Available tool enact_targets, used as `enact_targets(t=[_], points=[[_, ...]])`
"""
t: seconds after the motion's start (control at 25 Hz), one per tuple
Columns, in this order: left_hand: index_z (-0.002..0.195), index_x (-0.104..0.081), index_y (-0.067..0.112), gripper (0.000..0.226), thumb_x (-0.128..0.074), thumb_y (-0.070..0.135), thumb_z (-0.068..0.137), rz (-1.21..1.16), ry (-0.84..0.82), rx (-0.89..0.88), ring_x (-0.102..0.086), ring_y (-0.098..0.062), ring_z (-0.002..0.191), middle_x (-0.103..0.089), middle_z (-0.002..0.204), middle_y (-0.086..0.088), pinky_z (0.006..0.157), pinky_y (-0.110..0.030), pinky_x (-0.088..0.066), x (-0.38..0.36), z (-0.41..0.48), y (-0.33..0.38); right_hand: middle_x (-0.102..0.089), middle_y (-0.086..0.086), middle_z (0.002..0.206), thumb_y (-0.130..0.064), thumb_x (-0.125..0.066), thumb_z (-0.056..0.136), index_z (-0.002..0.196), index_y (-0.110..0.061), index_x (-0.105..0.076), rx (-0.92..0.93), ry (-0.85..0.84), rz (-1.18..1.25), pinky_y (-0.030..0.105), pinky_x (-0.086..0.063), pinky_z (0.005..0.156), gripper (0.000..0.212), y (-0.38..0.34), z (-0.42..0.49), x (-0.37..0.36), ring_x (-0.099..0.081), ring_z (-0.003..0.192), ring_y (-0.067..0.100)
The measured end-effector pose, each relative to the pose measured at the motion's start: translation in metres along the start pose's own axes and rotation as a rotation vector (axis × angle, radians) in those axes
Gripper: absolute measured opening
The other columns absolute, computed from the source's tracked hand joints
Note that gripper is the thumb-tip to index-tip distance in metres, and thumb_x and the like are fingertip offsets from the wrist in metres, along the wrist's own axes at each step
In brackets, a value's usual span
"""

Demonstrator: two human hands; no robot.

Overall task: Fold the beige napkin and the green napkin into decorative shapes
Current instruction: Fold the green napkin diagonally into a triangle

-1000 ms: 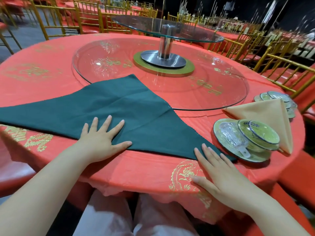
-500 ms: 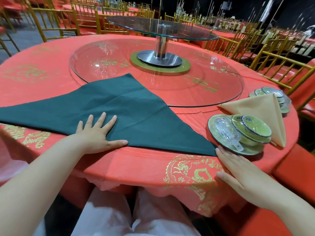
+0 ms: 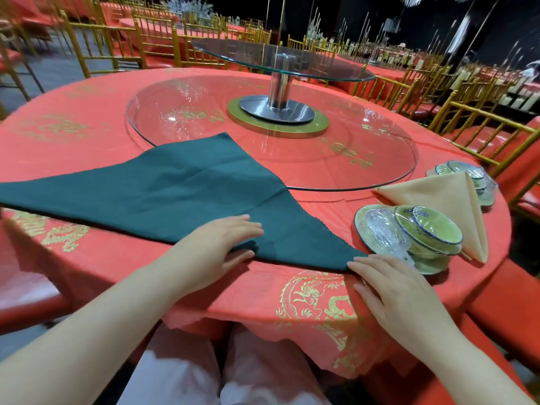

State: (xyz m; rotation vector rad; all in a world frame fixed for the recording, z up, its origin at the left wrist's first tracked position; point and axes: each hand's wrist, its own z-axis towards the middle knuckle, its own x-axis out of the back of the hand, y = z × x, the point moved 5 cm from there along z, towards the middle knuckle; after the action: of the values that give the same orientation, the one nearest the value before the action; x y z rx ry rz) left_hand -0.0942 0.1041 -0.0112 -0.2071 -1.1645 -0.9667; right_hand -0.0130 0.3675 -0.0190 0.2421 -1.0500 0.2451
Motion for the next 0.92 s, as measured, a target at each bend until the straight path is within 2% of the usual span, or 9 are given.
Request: enact_targets(t=[0.08,0.24,0.36,0.48,0.56,0.64,0.76,0.84,0.92], points=[[0.11,-0.066,0.018,0.04,-0.054,0.039,0.079,-0.029,-0.059,0.022,-0.056,-0.014,0.114,-0.065,0.117,0.005,0.094,-0.018,-0.035,-0.017,0.008,0.015,-0.07,-0.007,0.094,-0.034,-0.053,0.08,0.096,-0.019,-0.072,0.015,0.066,-0.051,0.032,-0.04,0.081,0.029,0.0,0.014,0.004,-0.057,0.093,0.017],[0.111,-0.067,0.025,0.062,-0.034,0.063,0.074,-0.044,-0.079,0.132,-0.055,-0.007,0.114,-0.063,0.119,0.012,0.093,-0.023,-0.044,-0.032,0.011,0.008,-0.07,-0.008,0.086,-0.04,-0.043,0.087,0.086,-0.022,-0.075,0.101,0.056,-0.085,0.03,-0.033,0.078,0.037,0.008,0.019,-0.005,-0.049,0.091,0.015],[0.104,-0.07,0.024,0.057,-0.036,0.06,0.075,-0.03,-0.058,0.128,-0.06,-0.009,0.108,-0.067,0.113,0.011,0.088,-0.026,-0.049,-0.033,0.01,0.01,-0.071,-0.007,0.092,-0.032,-0.042,0.092,0.084,-0.019,-0.073,0.182,0.122,-0.079,0.031,-0.036,0.08,0.034,0.004,0.022,-0.004,-0.051,0.091,0.014],[0.092,-0.072,0.022,0.042,-0.045,0.051,0.077,0.021,0.015,0.095,-0.067,-0.012,0.09,-0.072,0.096,0.01,0.071,-0.026,-0.056,-0.03,0.007,0.017,-0.071,-0.005,0.098,-0.026,-0.047,0.09,0.081,-0.017,-0.07,0.167,0.211,-0.051,0.034,-0.038,0.081,0.027,0.005,0.031,0.006,-0.052,0.091,0.014],[0.088,-0.072,0.021,0.035,-0.048,0.044,0.08,0.018,0.071,0.078,-0.067,-0.012,0.087,-0.073,0.093,0.008,0.067,-0.025,-0.055,-0.026,0.005,0.018,-0.071,-0.004,0.094,-0.026,-0.048,0.091,0.08,-0.016,-0.068,0.172,0.246,-0.067,0.035,-0.037,0.084,0.025,0.007,0.04,0.019,-0.053,0.088,0.015],[0.087,-0.073,0.02,0.031,-0.049,0.038,0.083,-0.01,0.122,0.052,-0.065,-0.01,0.088,-0.072,0.094,0.009,0.071,-0.024,-0.052,-0.022,0.003,0.02,-0.069,-0.003,0.083,-0.026,-0.047,0.092,0.076,-0.013,-0.066,0.202,0.263,-0.09,0.034,-0.035,0.086,0.028,0.011,0.049,0.033,-0.052,0.081,0.015],[0.088,-0.073,0.024,0.03,-0.049,0.041,0.082,-0.103,0.153,0.117,-0.062,-0.005,0.084,-0.072,0.09,0.012,0.073,-0.021,-0.047,-0.013,0.0,0.018,-0.059,-0.006,0.066,-0.041,-0.048,0.089,0.07,-0.011,-0.062,0.243,0.111,0.027,0.025,-0.034,0.082,0.037,0.024,0.06,0.04,-0.044,0.068,0.01],[0.089,-0.073,0.026,0.034,-0.047,0.045,0.08,-0.173,0.133,0.18,-0.063,-0.002,0.084,-0.072,0.09,0.014,0.074,-0.022,-0.047,-0.01,-0.003,0.017,-0.056,-0.013,0.064,-0.054,-0.048,0.085,0.07,-0.016,-0.061,0.224,-0.043,0.156,0.018,-0.034,0.077,0.043,0.035,0.062,0.039,-0.042,0.065,0.007],[0.09,-0.073,0.027,0.037,-0.045,0.048,0.078,-0.192,0.1,0.207,-0.064,-0.001,0.085,-0.072,0.091,0.014,0.075,-0.024,-0.048,-0.012,-0.007,0.018,-0.06,-0.017,0.068,-0.059,-0.051,0.082,0.075,-0.027,-0.064,0.177,-0.115,0.327,0.018,-0.038,0.073,0.035,0.043,0.06,0.041,-0.05,0.067,0.005]])
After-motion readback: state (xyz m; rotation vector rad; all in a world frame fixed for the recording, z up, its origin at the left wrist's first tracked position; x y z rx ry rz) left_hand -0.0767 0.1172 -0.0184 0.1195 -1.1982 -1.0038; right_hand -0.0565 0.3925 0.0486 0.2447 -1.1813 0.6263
